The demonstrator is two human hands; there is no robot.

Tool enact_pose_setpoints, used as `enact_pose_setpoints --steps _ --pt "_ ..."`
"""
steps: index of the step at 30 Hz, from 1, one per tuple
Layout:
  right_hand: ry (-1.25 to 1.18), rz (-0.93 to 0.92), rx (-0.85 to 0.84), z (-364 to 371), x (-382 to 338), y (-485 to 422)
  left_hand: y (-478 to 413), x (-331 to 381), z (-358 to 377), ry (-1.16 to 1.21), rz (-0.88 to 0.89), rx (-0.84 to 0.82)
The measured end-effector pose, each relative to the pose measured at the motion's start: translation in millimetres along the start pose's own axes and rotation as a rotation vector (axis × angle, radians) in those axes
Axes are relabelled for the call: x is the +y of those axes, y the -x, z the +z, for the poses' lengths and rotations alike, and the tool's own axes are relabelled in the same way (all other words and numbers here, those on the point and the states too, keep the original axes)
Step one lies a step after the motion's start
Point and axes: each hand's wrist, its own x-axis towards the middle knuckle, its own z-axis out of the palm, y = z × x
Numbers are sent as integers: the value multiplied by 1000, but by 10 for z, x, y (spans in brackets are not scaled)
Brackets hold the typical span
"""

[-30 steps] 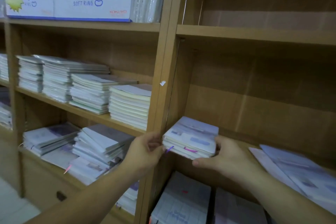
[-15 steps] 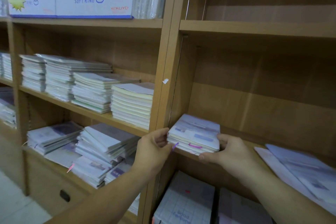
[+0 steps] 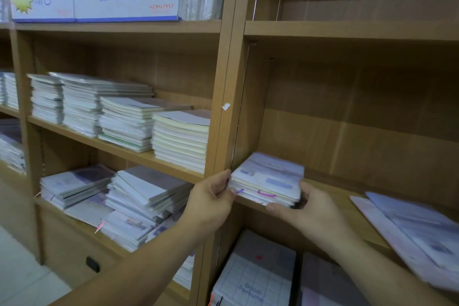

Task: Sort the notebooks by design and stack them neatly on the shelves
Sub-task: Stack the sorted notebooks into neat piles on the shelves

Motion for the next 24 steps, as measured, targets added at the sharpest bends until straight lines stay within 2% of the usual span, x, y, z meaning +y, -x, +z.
enact_pose_setpoints --steps 3,6,11,15,19,24 --pt "-82 28 -5 -53 -11 41 1 -4 -50 -42 30 80" --pt "18 56 16 -94 0 66 13 -39 -48 -61 38 138" --pt "165 64 54 -52 14 42 7 0 8 -28 4 79" --pt "86 94 44 -105 -32 68 -3 3 -8 -21 -22 15" --pt "8 128 38 -143 -82 106 -18 -56 -62 18 -4 114" --pt "150 191 28 -74 -131 23 13 -92 -62 -13 26 94"
